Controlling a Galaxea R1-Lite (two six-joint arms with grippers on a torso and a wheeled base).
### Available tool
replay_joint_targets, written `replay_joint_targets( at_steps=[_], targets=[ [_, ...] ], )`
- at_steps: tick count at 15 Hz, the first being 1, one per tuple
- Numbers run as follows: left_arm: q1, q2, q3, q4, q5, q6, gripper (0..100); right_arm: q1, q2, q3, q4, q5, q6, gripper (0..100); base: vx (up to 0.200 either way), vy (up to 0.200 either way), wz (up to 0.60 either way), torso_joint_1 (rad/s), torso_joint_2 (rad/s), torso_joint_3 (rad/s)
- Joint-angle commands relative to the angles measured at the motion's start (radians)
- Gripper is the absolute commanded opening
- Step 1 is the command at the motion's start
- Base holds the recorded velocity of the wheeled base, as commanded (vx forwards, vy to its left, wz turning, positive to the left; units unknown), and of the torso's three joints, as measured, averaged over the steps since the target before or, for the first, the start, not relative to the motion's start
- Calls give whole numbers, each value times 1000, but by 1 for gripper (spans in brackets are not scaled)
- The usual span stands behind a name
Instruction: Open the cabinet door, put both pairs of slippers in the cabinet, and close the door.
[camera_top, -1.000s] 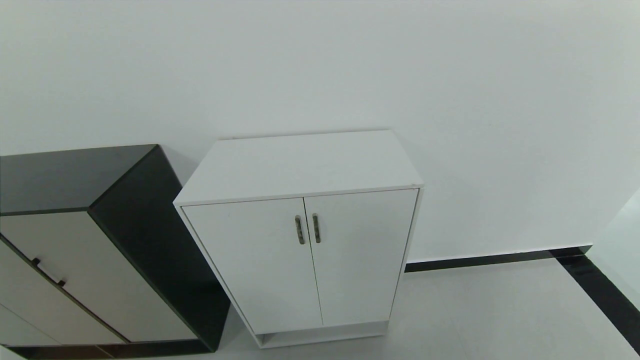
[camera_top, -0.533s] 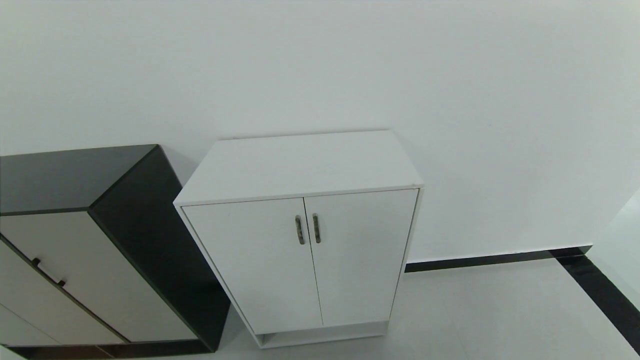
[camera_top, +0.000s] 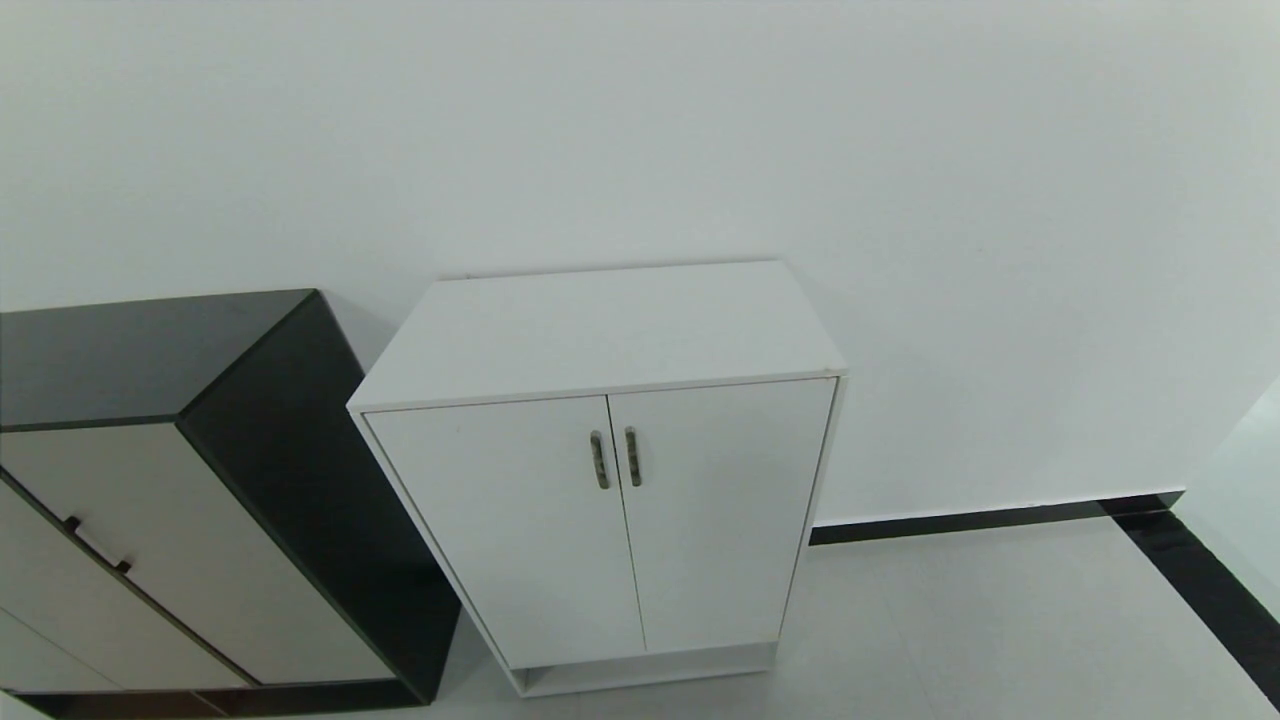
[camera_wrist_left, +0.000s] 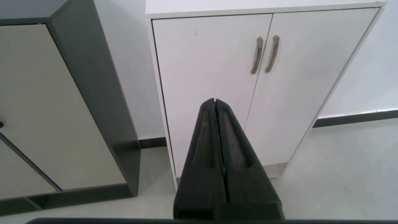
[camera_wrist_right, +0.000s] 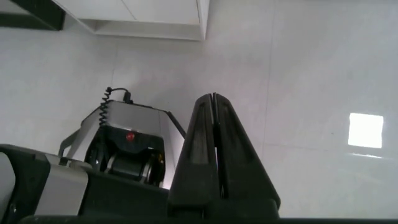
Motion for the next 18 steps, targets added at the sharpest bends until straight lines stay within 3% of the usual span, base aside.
replay_joint_targets(
  at_steps=[1, 4, 8, 13, 18],
  targets=[
    [0, 0, 0, 0, 0, -2, 0, 33, -20, 0, 48, 2, -8, 0, 0, 0, 0, 0, 0, 0],
    [0, 0, 0, -2, 2, -9, 0, 42, -49, 0, 48, -1, -2, 0, 0, 0, 0, 0, 0, 0],
    [0, 1, 0, -2, 3, -9, 0, -96, -204, 0, 48, -6, -3, 0, 0, 0, 0, 0, 0, 0],
    [0, 0, 0, -2, 3, -9, 0, -177, -408, 0, 46, -6, -5, 0, 0, 0, 0, 0, 0, 0],
    [0, 0, 0, -2, 2, -9, 0, -185, -577, 0, 46, -6, -5, 0, 0, 0, 0, 0, 0, 0]
  ],
)
